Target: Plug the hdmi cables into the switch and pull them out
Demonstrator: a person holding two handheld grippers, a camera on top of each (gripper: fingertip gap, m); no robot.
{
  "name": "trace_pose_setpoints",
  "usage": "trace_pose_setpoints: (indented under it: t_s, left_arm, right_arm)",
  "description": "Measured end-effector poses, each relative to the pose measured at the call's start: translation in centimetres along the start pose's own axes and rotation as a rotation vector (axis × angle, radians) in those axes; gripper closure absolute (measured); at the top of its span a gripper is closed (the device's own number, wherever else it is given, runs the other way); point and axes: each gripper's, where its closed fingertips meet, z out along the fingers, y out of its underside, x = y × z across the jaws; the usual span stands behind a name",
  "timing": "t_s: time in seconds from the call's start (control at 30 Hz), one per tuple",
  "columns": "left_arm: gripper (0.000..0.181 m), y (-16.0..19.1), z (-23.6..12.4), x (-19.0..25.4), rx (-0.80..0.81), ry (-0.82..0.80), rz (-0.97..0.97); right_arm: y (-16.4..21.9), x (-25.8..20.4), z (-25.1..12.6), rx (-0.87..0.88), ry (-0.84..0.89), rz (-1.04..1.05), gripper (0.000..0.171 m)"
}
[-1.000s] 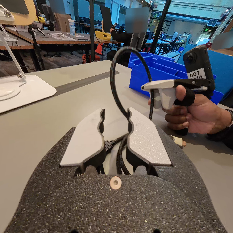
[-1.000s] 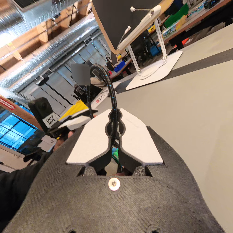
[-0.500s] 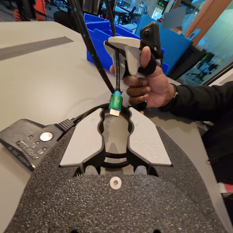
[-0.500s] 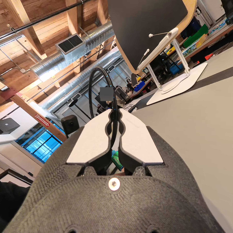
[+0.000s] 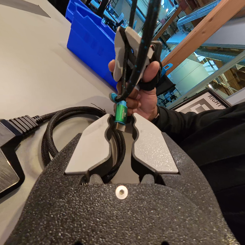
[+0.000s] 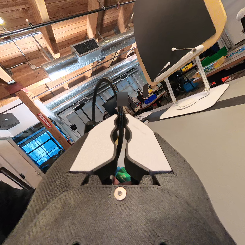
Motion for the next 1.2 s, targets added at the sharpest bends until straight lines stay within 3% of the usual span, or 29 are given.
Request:
trace_pose_setpoints:
  t_s: [0.13,0.3,0.43,0.77,0.9,1.03,1.2]
  left_arm:
    - [0.153,0.7,0.4,-0.2,-0.03,0.005,-0.058]
    - [0.153,-0.3,0.1,0.4,0.046,0.089,-0.15]
    - [0.168,0.0,0.1,0.8,0.032,0.127,-0.17]
    - [0.156,0.9,0.9,1.7,-0.01,0.166,-0.222]
    - [0.167,0.9,0.9,2.5,-0.004,0.217,-0.228]
    - [0.168,-0.3,0.4,2.0,0.081,0.191,-0.21]
    - [0.169,-3.1,-1.9,0.0,0.279,0.142,-0.256]
  right_arm:
    - [-0.2,-0.7,0.0,0.019,-0.037,0.0,0.165]
    - [0.3,-1.0,0.2,-0.005,-0.047,-0.012,0.165]
    - [1.0,-1.0,0.4,-0.04,-0.029,-0.045,0.165]
    - [0.3,-1.3,0.2,-0.003,-0.042,-0.035,0.165]
    - [0.2,-1.7,0.1,0.002,-0.056,-0.039,0.165]
    - [-0.2,-1.0,-0.1,-0.009,-0.025,-0.038,0.165]
    - [0.2,-0.2,-0.1,-0.089,0.025,-0.075,0.147]
